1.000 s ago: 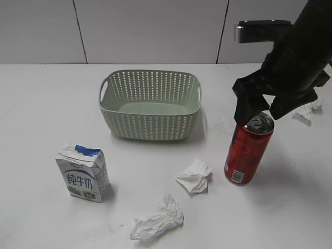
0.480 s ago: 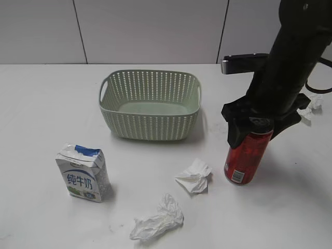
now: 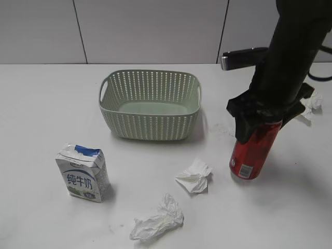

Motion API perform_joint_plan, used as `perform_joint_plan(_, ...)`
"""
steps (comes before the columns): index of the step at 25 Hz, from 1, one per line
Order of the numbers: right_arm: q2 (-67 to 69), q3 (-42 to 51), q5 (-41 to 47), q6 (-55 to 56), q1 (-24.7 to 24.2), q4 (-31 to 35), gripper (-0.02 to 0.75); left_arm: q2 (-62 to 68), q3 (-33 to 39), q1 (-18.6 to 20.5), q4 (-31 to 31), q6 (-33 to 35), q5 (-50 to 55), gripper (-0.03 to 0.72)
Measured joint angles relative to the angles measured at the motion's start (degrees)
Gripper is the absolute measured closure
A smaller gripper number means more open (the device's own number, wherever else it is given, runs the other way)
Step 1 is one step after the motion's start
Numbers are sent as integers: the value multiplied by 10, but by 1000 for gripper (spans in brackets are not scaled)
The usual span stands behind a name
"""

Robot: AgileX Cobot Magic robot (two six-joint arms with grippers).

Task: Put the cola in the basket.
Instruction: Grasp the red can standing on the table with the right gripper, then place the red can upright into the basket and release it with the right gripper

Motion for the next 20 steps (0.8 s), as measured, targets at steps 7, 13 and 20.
perform_joint_plan(7, 1, -185, 70, -32, 0, -67, 217, 0, 0, 0, 0, 0, 0, 457)
perform_joint_plan(13, 22, -350, 76, -45, 0, -41, 217, 0, 0, 0, 0, 0, 0, 457)
perform_joint_plan(20, 101, -481, 81, -63, 33, -2, 218, 0, 0, 0, 0, 0, 0, 457)
